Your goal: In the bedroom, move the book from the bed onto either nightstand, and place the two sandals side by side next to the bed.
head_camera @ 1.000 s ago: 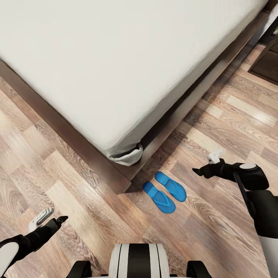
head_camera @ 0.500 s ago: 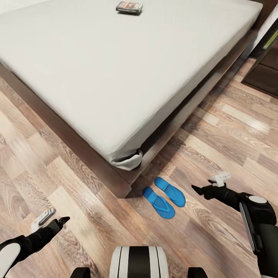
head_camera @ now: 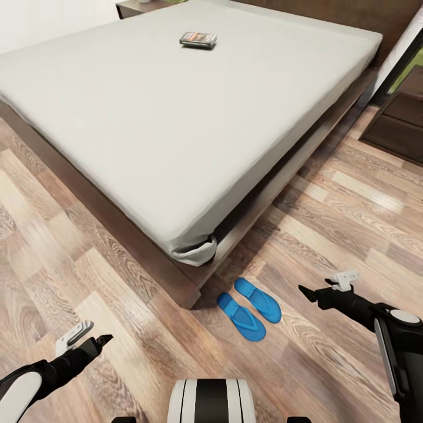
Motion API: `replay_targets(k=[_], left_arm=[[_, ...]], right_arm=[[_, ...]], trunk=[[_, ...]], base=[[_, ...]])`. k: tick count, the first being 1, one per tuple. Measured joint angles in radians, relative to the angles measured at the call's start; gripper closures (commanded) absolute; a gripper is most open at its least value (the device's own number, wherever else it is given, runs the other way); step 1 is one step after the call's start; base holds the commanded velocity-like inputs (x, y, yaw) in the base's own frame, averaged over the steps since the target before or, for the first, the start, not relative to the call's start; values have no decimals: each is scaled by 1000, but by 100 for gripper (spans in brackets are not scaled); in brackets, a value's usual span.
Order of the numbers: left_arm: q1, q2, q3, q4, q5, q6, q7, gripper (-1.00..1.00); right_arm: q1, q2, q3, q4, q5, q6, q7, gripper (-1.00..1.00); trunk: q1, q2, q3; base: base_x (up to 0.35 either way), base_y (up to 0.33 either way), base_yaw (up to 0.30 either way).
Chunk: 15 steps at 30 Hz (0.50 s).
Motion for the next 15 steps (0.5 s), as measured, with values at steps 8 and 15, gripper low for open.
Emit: replay_targets(k=[8,15], left_arm=[[2,0,4,70,-31,-42,1,-100],[7,1,0,116,-37,-117,3,-100]], right_arm=[[2,7,-2,-1,-1,21,-1,-100],[3,10,0,-1,0,21,-4,-100]], trunk=[[-4,2,31],[-4,2,32]], base=[[0,0,-180],[-30,0,-254]])
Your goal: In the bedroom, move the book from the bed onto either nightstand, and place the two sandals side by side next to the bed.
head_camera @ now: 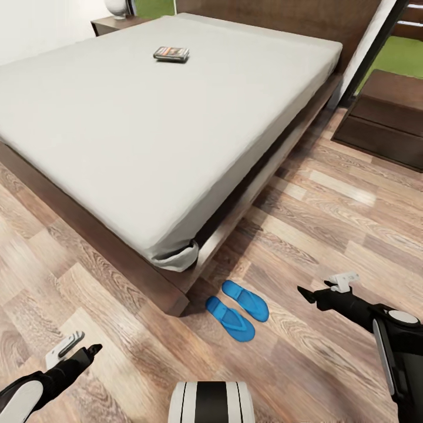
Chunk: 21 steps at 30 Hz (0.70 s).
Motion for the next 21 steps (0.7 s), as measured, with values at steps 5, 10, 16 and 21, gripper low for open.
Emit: replay_targets(k=[5,10,16,21], left_arm=[[1,-1,-3,16,0,-10,0,-100],[1,-1,-3,19,0,-11,0,-100],[1,0,0,12,3,-5,-1,-100],[1,-1,-4,-19,9,7,0,-100]], right_arm=[[1,6,1,0,0,-2,0,-100],[1,12,1,0,1,-6,-1,-100],[1,14,1,0,1,-8,-2,-100],[1,15,-1,0,1,-6,-1,-100]], trunk=[[0,0,2],[1,0,3],[0,0,3],[-2,1,19]], base=[[-263,0,-264],[-321,0,-264],[-251,0,-265],[-48,0,-265]])
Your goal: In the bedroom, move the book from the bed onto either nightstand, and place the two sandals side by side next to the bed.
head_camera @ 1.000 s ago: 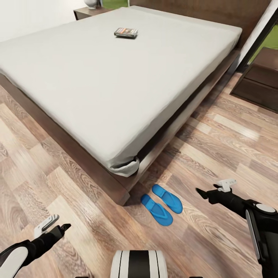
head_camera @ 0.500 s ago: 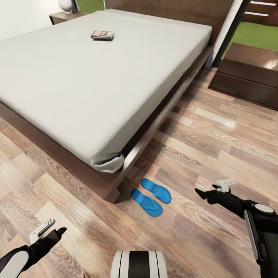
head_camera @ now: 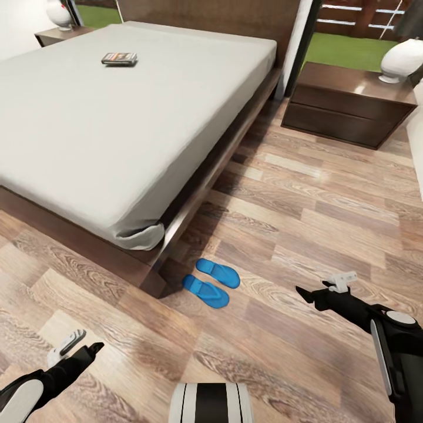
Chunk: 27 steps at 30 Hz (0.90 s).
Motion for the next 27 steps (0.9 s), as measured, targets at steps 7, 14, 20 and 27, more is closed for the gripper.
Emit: replay_targets(k=[7,14,20,27], left_arm=[[0,0,-10,-6,0,12,0,-100],[-5,-1,-34,-7,1,53,-5,-100],[-8,-2,-45,-2,4,64,-7,-100],[-10,-5,-51,-1,4,78,-13,-100]], right_arm=[[0,0,-1,0,0,0,0,-100],[0,0,0,0,0,-1,0,-100],[1,0,1,-1,0,-3,0,-100],[2,0,2,-1,-1,0,0,-100]], trunk=[[-3,2,27],[-6,3,56],[-9,5,81],[-12,6,111]], base=[[-9,0,-265],[-2,0,-265],[0,0,-265],[0,0,-265]])
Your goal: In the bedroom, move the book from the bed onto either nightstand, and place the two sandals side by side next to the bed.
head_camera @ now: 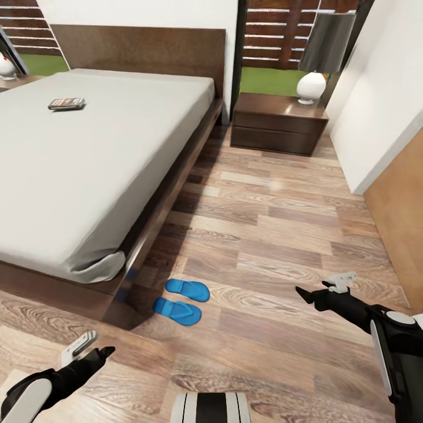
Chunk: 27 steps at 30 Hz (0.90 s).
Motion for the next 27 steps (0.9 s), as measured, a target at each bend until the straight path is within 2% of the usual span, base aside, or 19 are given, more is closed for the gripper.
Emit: replay_targets(k=[6,19,27], left_arm=[[-3,-19,-33,1,-5,17,-24,-100],[-69,-62,-156,26,-11,29,-43,-100],[-90,-80,-189,43,-12,30,-45,-100]], right_arm=[[-2,0,0,0,0,6,0,-100],[-16,0,-2,0,0,15,0,-100],[-20,1,-2,0,0,21,0,-100]], trunk=[[-3,1,26],[-9,4,81],[-12,6,114]], base=[[0,0,-265],[0,0,-265],[0,0,-264]])
